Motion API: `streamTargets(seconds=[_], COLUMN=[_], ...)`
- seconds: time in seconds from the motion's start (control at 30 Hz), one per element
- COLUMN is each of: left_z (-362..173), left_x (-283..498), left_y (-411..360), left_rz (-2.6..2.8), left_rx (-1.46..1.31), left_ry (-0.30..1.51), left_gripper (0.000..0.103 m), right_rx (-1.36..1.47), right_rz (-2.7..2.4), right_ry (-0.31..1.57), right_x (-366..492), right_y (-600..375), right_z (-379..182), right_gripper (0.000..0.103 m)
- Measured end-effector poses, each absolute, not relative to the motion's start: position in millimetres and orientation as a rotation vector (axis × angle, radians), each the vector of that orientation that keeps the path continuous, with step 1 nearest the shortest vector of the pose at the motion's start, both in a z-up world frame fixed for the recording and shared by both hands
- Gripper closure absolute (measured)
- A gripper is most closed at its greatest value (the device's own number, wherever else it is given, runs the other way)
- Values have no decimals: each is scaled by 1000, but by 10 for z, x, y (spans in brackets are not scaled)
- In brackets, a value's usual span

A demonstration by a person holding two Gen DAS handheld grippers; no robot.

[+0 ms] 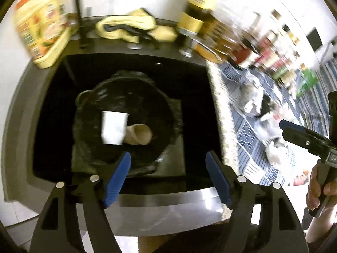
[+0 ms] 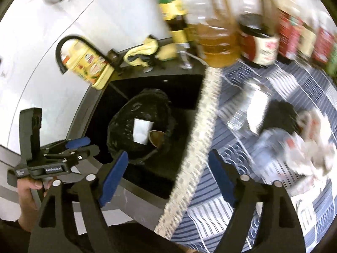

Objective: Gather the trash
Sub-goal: 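Return the right tool to the table and grasp the crumpled foil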

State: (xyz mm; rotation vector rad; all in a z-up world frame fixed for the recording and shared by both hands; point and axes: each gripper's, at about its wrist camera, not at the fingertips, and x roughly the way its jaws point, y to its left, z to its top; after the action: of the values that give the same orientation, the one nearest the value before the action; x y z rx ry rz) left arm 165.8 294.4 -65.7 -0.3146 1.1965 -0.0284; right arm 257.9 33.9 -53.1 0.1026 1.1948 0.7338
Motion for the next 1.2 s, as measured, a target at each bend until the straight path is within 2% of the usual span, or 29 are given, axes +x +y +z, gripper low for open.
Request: streamTargets(seconds=[0.3, 0.57, 0.77, 1.2], left_z=[-749, -762, -827, -883], left_x=[2055, 2259, 2284, 2211], left_y=[1971, 1366, 1065, 852], left_rz=[-195, -263, -267, -220], left_rx=[-228, -172, -144, -135], left_ry=[1244, 1273, 1314, 1373], left_gripper=[31, 31, 31, 31], right_rx=[254, 382, 511, 768], right_rz=[512, 360, 325, 380], right_ry=[1204, 1258, 1329, 1468], right_x=[2497, 2416, 2494, 2833], right_y=[-820, -1708, -2034, -2092], right_z=[-575, -830, -1125, -1656], right_gripper=[22, 22, 22, 25])
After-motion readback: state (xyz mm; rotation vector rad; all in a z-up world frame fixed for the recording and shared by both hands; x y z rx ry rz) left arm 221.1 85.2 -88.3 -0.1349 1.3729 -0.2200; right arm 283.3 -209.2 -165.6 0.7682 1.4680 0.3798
